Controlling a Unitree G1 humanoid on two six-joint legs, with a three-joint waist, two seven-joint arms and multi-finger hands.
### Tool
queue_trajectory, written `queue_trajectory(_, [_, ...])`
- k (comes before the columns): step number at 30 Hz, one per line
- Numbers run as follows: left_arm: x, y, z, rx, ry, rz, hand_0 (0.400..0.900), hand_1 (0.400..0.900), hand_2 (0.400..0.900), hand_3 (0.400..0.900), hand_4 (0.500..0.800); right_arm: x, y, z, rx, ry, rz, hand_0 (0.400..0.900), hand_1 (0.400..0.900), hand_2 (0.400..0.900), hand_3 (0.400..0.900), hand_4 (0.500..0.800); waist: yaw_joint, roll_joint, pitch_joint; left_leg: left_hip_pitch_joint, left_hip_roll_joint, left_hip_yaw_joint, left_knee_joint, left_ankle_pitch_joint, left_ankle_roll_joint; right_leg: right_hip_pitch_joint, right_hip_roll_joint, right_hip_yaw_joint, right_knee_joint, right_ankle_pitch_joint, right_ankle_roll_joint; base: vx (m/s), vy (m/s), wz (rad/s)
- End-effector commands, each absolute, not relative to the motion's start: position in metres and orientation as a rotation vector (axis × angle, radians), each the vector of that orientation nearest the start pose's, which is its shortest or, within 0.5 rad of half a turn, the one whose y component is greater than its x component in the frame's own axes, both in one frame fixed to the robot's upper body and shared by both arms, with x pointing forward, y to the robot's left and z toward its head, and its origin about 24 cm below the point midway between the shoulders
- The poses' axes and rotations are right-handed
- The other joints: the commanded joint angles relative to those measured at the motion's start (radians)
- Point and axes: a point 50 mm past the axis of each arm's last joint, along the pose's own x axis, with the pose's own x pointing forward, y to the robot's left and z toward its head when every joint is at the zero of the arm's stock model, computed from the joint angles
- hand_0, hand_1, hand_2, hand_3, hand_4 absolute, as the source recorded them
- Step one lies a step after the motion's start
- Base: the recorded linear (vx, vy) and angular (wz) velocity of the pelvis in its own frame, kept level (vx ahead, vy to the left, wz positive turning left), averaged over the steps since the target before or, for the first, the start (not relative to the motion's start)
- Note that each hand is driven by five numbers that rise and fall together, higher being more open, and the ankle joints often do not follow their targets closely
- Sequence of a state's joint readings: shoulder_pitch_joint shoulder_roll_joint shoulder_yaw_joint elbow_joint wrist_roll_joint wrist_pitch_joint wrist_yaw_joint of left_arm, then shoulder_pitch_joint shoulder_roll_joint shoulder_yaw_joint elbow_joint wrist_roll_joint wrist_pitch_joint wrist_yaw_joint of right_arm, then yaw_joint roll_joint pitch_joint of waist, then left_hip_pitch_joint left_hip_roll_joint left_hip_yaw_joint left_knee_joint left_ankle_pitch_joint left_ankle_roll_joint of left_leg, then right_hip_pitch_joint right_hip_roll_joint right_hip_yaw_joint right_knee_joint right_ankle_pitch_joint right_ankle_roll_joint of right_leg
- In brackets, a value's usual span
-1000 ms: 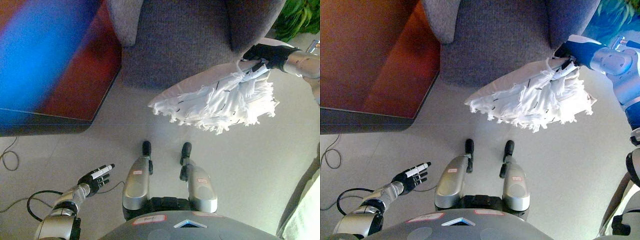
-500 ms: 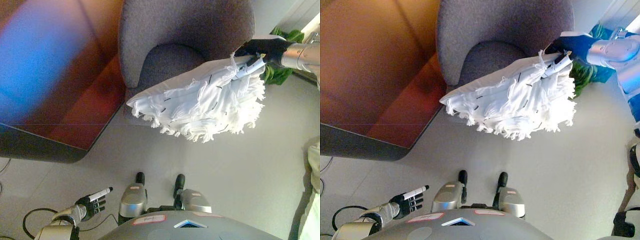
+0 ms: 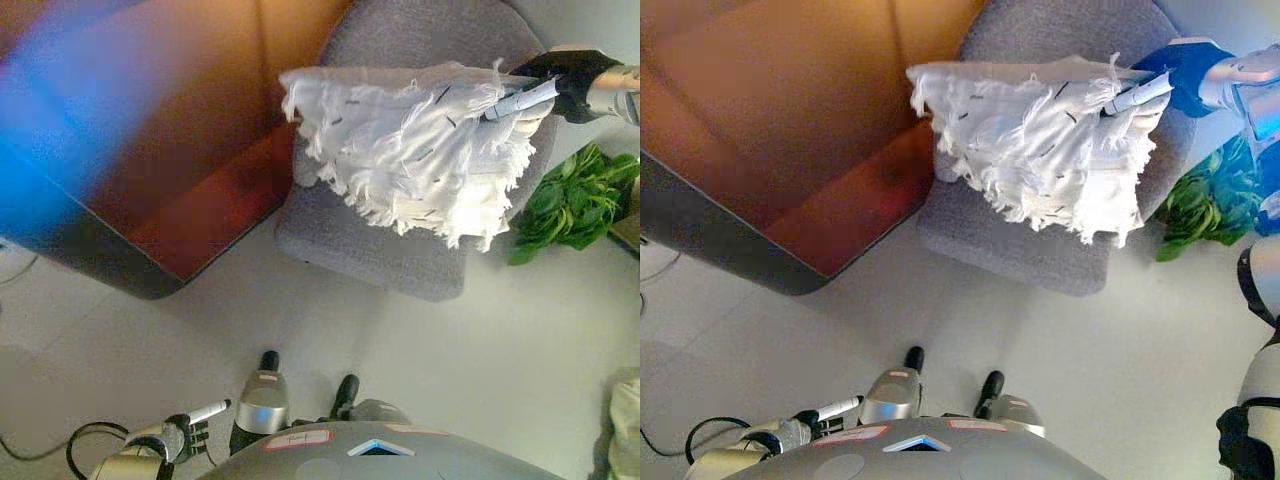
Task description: Pick up the pillow and put it on the sofa.
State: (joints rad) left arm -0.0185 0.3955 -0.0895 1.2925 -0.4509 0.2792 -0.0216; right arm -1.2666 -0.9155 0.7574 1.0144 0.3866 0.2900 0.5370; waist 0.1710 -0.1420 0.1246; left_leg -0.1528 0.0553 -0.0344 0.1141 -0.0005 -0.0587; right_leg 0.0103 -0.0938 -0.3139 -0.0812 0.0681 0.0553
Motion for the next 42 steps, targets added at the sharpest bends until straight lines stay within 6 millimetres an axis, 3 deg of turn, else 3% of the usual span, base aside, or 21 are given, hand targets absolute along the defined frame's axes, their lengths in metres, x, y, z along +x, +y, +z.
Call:
queue_trajectory(1, [0.065,0.319,-0.137,0.022,1.431,0.533,0.900,0.900,0.900,0.900,0.800,0.380,-0.283,0.356,-0.522,-0.061,0.022,0.400,0.400,0.400,0.400,0.500,0.035,0.010,0.040,0.077,-0.002,0.051,-0.191,0.051,0.014,-0.020,-0.013,0.007,0.080,-0.033,0.055,-0.23,-0.139,0.13])
queue_trajectory(5, [0.090,0.322,-0.131,0.018,1.326,0.554,0.900,0.900,0.900,0.900,0.800,0.379,-0.292,0.353,-0.385,-0.081,-0.045,0.400,0.400,0.400,0.400,0.500,0.038,0.023,0.110,0.015,-0.002,0.053,-0.186,0.055,0.021,-0.068,-0.022,0.007,0.079,-0.024,0.061,-0.17,-0.094,0.08])
queue_trajectory(11, [0.115,0.320,-0.125,-0.002,1.233,0.551,0.900,0.900,0.900,0.900,0.800,0.370,-0.324,0.343,-0.249,-0.074,-0.142,0.400,0.400,0.400,0.400,0.500,0.042,0.050,0.163,-0.028,-0.006,0.060,-0.181,0.058,0.021,-0.095,-0.032,-0.005,0.072,-0.022,0.065,-0.08,-0.045,0.07])
queue_trajectory(13, [0.122,0.320,-0.123,-0.018,1.204,0.543,0.900,0.900,0.900,0.900,0.800,0.365,-0.338,0.347,-0.251,-0.117,-0.302,0.400,0.400,0.400,0.400,0.500,0.042,0.065,0.176,-0.037,-0.009,0.061,-0.182,0.060,0.019,-0.104,-0.038,-0.013,0.073,-0.021,0.066,-0.11,-0.001,0.06])
queue_trajectory(14, [0.126,0.321,-0.121,-0.026,1.182,0.538,0.900,0.900,0.900,0.900,0.800,0.363,-0.343,0.347,-0.215,-0.123,-0.342,0.900,0.900,0.900,0.900,0.800,0.042,0.074,0.186,-0.042,-0.011,0.060,-0.182,0.060,0.018,-0.110,-0.041,-0.014,0.073,-0.020,0.067,-0.15,0.011,0.03])
queue_trajectory(23, [0.131,0.315,-0.122,-0.110,1.166,0.503,0.900,0.900,0.900,0.900,0.800,0.353,-0.360,0.343,-0.220,-0.067,-0.408,0.900,0.900,0.900,0.900,0.800,0.025,0.104,0.194,-0.035,-0.017,0.059,-0.191,0.061,0.013,-0.125,-0.048,-0.020,0.078,-0.026,0.059,-0.08,0.050,-0.04])
queue_trajectory(28, [0.123,0.319,-0.123,-0.108,1.189,0.498,0.900,0.900,0.900,0.900,0.800,0.341,-0.380,0.337,-0.257,0.020,-0.455,0.900,0.900,0.900,0.900,0.800,0.014,0.093,0.165,-0.013,-0.012,0.063,-0.194,0.057,0.009,-0.116,-0.051,-0.021,0.084,-0.029,0.058,0.00,0.000,0.00])
queue_trajectory(35, [0.111,0.328,-0.123,-0.082,1.193,0.505,0.900,0.900,0.900,0.900,0.800,0.332,-0.391,0.336,-0.351,0.084,-0.511,0.900,0.900,0.900,0.900,0.800,-0.007,0.070,0.123,0.020,-0.003,0.078,-0.201,0.054,0.008,-0.087,-0.040,-0.006,0.066,-0.025,0.058,-0.02,-0.020,-0.07])
queue_trajectory(42, [0.095,0.336,-0.123,-0.043,1.228,0.523,0.900,0.900,0.900,0.900,0.800,0.309,-0.416,0.339,-0.436,0.157,-0.581,0.900,0.900,0.900,0.900,0.800,-0.028,0.035,0.036,0.089,0.004,0.083,-0.201,0.039,0.007,-0.021,-0.022,0.009,0.047,-0.026,0.058,0.06,-0.034,-0.12])
